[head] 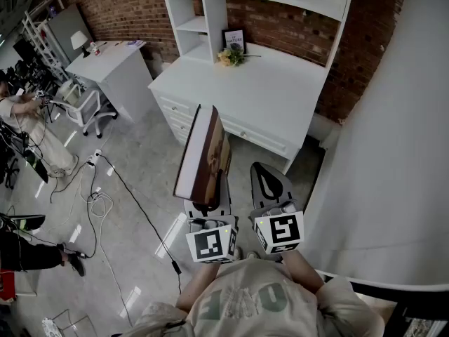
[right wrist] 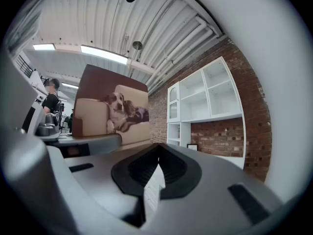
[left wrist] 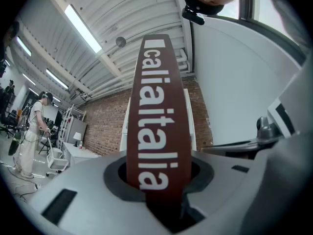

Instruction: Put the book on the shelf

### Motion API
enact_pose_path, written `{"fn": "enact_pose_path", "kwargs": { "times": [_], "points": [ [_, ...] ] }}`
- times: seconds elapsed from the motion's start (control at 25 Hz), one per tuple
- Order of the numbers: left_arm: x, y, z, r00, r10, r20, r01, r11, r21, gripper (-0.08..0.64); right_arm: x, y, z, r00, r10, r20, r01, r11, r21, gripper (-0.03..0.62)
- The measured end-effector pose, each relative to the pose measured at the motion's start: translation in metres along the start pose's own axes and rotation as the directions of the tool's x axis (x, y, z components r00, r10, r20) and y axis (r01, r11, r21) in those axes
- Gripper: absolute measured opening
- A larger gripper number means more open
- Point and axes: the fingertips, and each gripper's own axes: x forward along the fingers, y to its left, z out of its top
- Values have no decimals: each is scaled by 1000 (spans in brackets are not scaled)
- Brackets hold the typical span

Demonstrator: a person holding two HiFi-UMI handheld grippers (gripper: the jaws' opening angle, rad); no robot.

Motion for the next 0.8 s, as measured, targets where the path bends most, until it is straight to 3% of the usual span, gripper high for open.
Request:
{"fn": "enact_pose_path", "kwargs": {
  "times": [0.8],
  "points": [
    [6,61,-5,1000,5,11,-5,999,-50,155,34,42,-12,999,-12,-41,12,1000,-22,15]
  ]
}}
